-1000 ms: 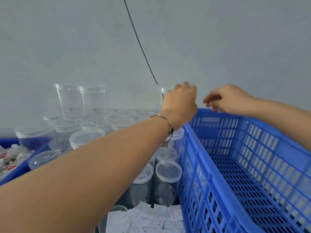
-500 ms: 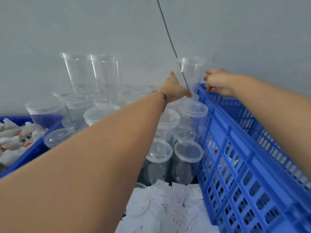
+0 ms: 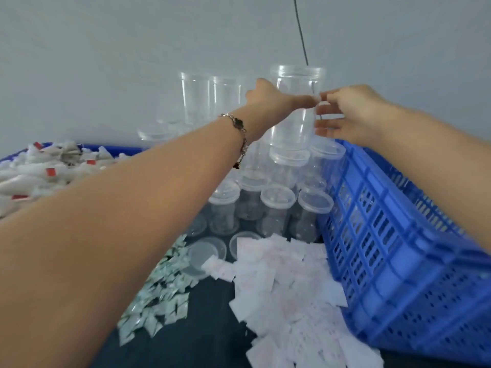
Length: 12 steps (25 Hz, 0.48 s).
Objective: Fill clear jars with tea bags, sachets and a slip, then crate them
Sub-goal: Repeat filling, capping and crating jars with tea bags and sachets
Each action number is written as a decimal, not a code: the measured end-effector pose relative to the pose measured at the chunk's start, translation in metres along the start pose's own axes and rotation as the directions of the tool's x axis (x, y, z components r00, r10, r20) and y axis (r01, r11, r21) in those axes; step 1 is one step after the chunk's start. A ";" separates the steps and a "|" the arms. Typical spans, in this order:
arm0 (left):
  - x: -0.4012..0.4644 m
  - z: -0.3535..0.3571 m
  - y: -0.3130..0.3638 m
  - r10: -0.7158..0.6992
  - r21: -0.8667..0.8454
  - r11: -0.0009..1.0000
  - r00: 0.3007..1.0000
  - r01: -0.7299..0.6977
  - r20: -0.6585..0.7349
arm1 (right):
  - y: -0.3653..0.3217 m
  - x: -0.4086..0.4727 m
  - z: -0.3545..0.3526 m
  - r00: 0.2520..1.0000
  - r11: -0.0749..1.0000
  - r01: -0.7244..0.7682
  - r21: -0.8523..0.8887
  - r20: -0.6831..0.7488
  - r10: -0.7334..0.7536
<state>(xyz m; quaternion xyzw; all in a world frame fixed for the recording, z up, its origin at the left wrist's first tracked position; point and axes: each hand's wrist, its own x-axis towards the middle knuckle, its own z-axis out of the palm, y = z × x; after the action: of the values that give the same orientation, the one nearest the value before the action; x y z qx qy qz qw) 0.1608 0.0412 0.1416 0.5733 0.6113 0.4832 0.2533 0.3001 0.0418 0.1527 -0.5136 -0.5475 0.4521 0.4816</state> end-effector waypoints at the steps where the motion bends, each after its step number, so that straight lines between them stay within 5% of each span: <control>1: -0.016 -0.008 -0.003 -0.010 -0.014 1.000 1.000 0.010 -0.020 | 0.001 -0.014 0.010 0.999 0.999 -0.035 0.001 0.000 0.035; 5: -0.087 -0.037 -0.044 -0.008 -0.006 1.000 0.999 0.007 -0.032 | 0.031 -0.075 0.054 0.990 0.988 -0.142 0.059 0.004 0.142; 12: -0.209 -0.045 -0.188 -0.017 -0.045 0.999 0.998 0.014 -0.068 | 0.141 -0.156 0.114 0.872 0.911 -0.404 -0.080 0.269 0.410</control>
<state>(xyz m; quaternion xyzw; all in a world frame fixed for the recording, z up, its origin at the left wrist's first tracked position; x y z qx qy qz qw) 0.0810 -0.1471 -0.0565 0.5462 0.6129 0.5140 0.2487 0.2065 -0.1051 -0.0115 -0.5532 -0.4943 0.6055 0.2880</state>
